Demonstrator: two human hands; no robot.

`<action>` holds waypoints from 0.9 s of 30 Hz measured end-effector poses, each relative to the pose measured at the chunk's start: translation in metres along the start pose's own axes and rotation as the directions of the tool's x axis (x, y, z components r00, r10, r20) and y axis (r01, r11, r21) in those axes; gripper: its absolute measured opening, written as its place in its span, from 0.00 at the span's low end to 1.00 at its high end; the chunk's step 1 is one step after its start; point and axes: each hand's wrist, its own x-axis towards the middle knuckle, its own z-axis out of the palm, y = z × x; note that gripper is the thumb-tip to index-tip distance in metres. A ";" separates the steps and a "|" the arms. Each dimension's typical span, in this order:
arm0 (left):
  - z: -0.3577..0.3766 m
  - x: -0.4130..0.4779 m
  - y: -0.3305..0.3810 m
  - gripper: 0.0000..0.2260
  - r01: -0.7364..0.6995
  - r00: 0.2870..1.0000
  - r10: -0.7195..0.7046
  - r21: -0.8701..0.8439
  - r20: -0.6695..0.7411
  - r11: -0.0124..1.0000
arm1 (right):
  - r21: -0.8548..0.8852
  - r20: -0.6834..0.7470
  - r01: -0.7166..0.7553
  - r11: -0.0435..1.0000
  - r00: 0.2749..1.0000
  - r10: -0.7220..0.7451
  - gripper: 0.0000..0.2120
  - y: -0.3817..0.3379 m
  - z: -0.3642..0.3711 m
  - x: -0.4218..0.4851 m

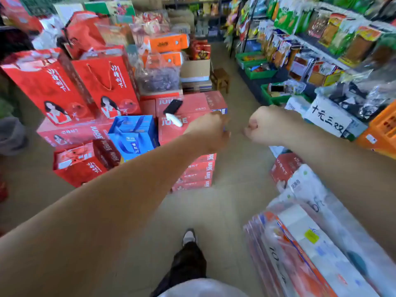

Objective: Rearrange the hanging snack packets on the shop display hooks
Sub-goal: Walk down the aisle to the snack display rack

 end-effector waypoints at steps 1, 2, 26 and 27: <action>0.007 0.005 -0.001 0.18 0.016 0.999 -0.016 0.002 0.048 1.000 | 0.021 -0.002 -0.012 1.000 1.000 0.012 0.23 0.004 0.009 0.008; 0.017 0.015 -0.006 0.17 0.016 0.998 -0.016 -0.014 0.055 1.000 | 0.048 -0.043 -0.039 0.998 0.998 0.041 0.22 0.012 0.020 0.019; 0.149 0.428 -0.100 0.20 0.066 0.942 0.006 -0.204 0.335 0.977 | 0.327 0.062 -0.330 0.886 0.942 0.328 0.15 0.180 0.101 0.386; 0.156 0.452 -0.094 0.21 0.058 0.943 0.012 -0.200 0.332 0.978 | 0.321 0.077 -0.336 0.886 0.941 0.329 0.15 0.197 0.102 0.403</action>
